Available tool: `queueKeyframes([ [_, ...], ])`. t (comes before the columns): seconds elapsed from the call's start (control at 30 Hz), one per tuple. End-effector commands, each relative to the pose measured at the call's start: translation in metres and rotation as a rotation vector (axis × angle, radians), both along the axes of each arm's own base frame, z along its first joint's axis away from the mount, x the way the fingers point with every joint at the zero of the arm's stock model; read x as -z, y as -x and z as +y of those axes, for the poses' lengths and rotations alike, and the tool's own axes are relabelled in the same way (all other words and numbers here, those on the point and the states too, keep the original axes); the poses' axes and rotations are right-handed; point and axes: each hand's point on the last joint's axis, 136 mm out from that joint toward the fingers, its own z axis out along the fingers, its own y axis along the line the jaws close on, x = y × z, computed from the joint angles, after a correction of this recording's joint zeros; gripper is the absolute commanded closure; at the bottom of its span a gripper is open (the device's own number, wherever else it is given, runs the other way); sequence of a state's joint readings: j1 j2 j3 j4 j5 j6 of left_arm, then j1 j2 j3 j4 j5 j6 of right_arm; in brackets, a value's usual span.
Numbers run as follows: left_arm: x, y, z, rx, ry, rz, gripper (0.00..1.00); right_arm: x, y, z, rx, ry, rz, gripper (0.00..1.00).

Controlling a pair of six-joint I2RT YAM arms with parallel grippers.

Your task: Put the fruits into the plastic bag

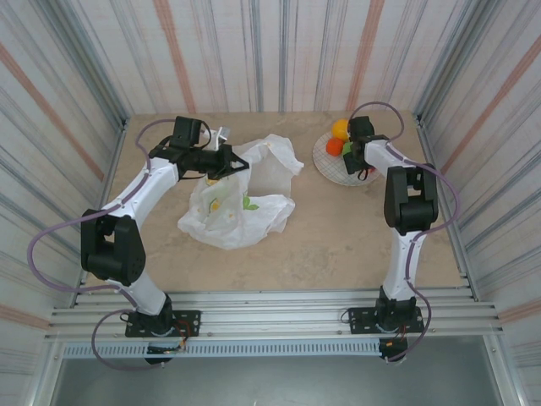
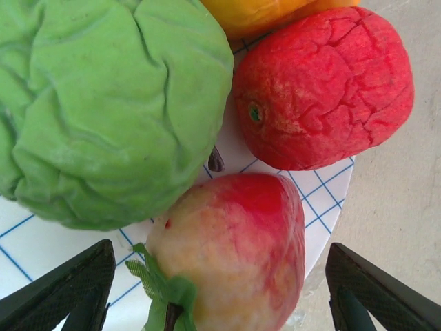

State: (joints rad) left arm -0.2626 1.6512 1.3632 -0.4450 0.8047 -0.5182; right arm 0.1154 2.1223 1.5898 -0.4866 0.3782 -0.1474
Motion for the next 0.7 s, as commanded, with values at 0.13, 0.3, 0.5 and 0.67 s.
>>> queueKeyframes([
  [0.13,-0.005,-0.001,0.000,0.008,0.029,0.002,1.00,0.011,-0.003,-0.009,-0.018,0.059,0.058,0.24],
  [0.3,-0.005,-0.001,0.000,0.010,0.031,0.001,1.00,0.018,-0.005,-0.010,-0.026,0.071,0.071,0.27],
  [0.5,-0.005,0.000,0.000,0.011,0.033,0.003,1.00,0.018,-0.006,-0.013,-0.023,0.086,0.073,0.37],
  [0.67,-0.006,0.000,0.000,0.010,0.034,0.004,1.00,0.005,-0.003,-0.011,-0.019,0.087,0.053,0.44],
])
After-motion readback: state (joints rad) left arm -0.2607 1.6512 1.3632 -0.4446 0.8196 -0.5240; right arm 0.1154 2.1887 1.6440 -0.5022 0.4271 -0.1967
